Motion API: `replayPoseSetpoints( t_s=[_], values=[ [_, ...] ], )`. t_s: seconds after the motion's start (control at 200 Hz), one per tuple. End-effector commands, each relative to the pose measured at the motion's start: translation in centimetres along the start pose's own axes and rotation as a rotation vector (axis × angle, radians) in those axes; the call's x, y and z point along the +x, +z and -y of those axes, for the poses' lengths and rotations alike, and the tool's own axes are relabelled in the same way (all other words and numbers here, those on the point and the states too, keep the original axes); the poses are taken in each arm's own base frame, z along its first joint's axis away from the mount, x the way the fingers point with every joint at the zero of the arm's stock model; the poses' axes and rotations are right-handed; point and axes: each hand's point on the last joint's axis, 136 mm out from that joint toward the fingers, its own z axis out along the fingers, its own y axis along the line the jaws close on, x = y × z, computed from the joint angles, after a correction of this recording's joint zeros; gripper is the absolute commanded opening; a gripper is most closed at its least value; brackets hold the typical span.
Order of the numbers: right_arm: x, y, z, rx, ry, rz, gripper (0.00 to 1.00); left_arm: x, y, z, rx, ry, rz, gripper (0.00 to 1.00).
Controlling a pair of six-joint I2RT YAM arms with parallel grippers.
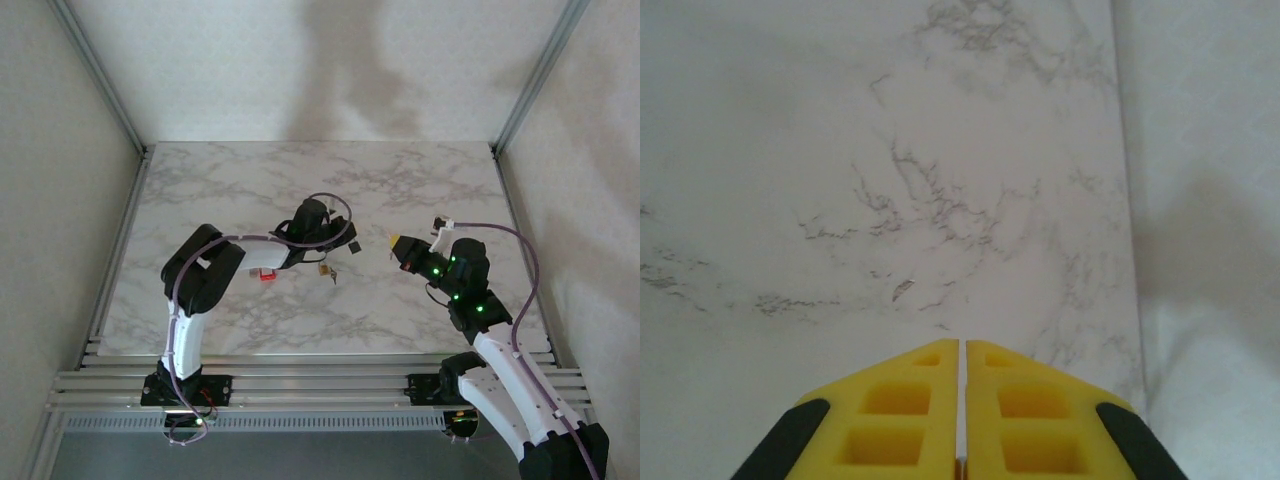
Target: Lock with the key
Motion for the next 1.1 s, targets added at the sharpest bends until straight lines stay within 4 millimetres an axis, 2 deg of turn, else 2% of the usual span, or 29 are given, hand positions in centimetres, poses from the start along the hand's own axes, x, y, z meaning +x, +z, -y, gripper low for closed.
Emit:
replayPoseSetpoints(
  t_s=[0.0, 0.135, 0.34, 0.656, 1.096],
  values=[
    [-0.1, 0.1, 0.4, 0.005, -0.005, 0.011, 0.00, 0.2, 1.1, -0.1, -0.056, 0.043, -0.009, 0.00],
    [0.0, 0.4, 0.4, -0.002, 0.002, -0.001, 0.00, 1.1, 2.2, -1.0, -0.102, 0.039, -0.043, 0.00],
    [0.2, 0.6, 0.2, -0.016, 0.007, -0.012, 0.00, 1.3, 3.1, -1.7, -0.129, 0.038, -0.062, 0.00],
    [0.4, 1.0, 0.4, -0.019, 0.019, -0.027, 0.00, 1.5, 3.8, -3.1, -0.187, 0.043, -0.076, 0.00],
    [0.6, 1.4, 0.5, -0.024, 0.025, -0.040, 0.00, 1.0, 4.0, -3.8, -0.237, 0.080, -0.069, 0.00]
  ],
)
